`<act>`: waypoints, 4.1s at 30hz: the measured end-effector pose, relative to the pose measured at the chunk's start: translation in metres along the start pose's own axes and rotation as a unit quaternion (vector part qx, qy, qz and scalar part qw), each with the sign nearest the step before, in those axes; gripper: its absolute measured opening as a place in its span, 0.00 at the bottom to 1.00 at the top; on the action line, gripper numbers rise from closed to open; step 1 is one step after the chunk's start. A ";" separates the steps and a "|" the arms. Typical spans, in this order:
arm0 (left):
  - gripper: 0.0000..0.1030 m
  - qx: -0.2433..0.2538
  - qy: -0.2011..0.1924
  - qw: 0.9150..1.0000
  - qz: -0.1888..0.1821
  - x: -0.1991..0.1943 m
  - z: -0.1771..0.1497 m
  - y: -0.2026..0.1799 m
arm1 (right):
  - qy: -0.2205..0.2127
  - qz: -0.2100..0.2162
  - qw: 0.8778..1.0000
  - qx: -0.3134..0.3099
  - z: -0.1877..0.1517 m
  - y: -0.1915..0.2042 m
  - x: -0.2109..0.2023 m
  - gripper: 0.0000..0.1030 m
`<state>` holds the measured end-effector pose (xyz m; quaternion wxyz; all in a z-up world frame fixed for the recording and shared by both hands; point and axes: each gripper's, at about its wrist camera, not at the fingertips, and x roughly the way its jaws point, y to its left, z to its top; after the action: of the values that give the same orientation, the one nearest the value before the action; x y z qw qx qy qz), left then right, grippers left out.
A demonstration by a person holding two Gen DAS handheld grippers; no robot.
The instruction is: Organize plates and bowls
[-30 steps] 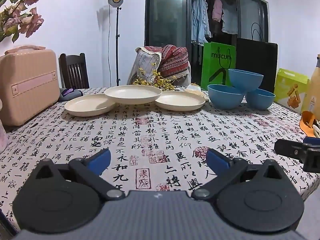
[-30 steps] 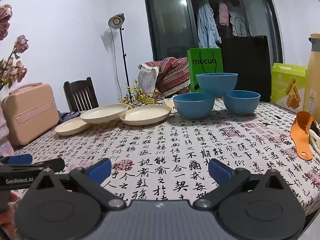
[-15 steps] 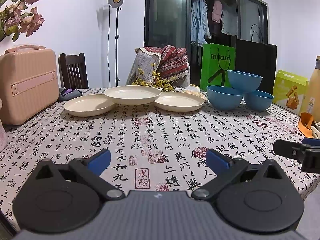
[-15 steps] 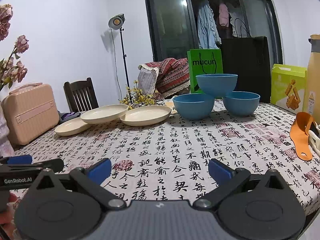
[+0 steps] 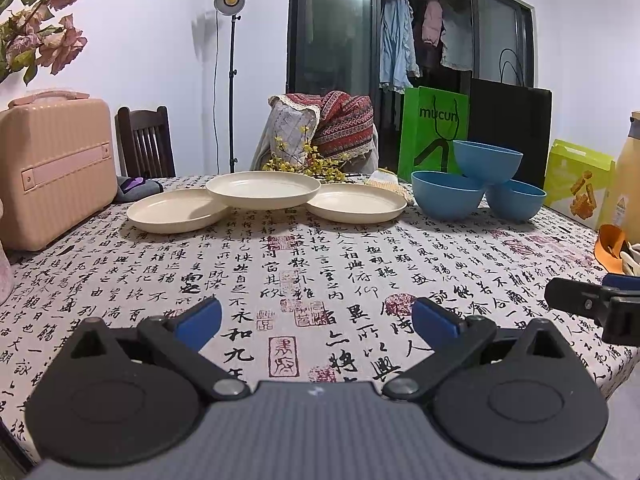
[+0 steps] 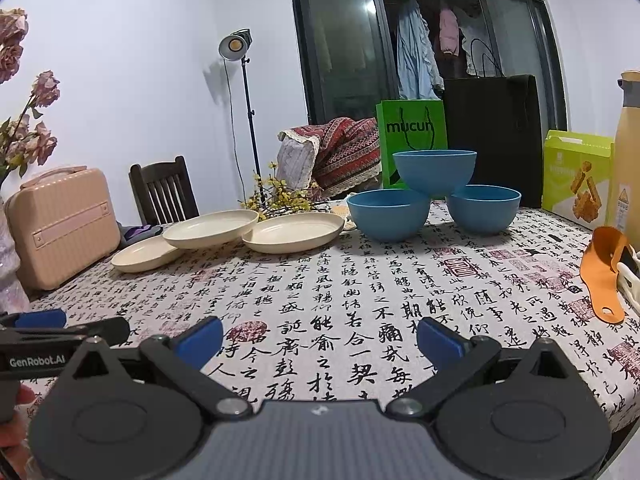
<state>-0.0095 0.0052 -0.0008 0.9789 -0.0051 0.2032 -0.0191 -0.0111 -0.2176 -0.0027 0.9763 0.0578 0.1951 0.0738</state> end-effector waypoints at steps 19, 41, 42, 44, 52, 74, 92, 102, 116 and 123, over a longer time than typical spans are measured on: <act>1.00 -0.001 -0.002 1.000 -0.002 0.000 -0.001 0.000 | 0.005 -0.001 1.000 -0.002 -0.002 0.002 0.004 1.00; 1.00 -0.004 -0.003 1.000 -0.004 0.001 -0.003 0.001 | 0.006 -0.002 1.000 0.004 -0.003 -0.002 0.008 1.00; 1.00 -0.004 -0.004 1.000 -0.004 0.001 -0.003 0.001 | 0.005 -0.002 1.000 0.004 -0.003 -0.002 0.008 1.00; 1.00 -0.004 -0.005 1.000 -0.005 0.002 -0.003 0.001 | 0.006 -0.002 1.000 0.004 -0.003 -0.002 0.008 1.00; 1.00 -0.004 -0.010 1.000 -0.009 0.007 0.002 0.004 | 0.011 -0.002 1.000 0.005 -0.002 -0.004 0.016 1.00; 1.00 -0.016 -0.034 0.999 0.014 0.025 0.028 0.028 | -0.003 0.011 1.000 0.008 0.024 0.002 0.050 1.00; 1.00 -0.019 -0.045 0.998 0.028 0.039 0.054 0.055 | -0.031 0.021 0.999 0.001 0.054 0.019 0.076 1.00; 1.00 -0.029 -0.051 0.997 0.047 0.048 0.071 0.075 | -0.044 0.027 0.999 -0.013 0.072 0.027 0.094 1.00; 1.00 -0.053 -0.014 0.998 0.043 0.070 0.093 0.102 | -0.029 0.035 0.999 -0.024 0.104 0.039 0.114 1.00; 1.00 -0.064 0.001 0.996 0.055 0.082 0.106 0.111 | -0.017 0.045 0.999 -0.023 0.115 0.046 0.131 1.00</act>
<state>0.1115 0.1136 0.0614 0.9761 -0.0564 0.2045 0.0478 0.1473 -0.1601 0.0604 0.9761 0.0450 0.1744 0.1216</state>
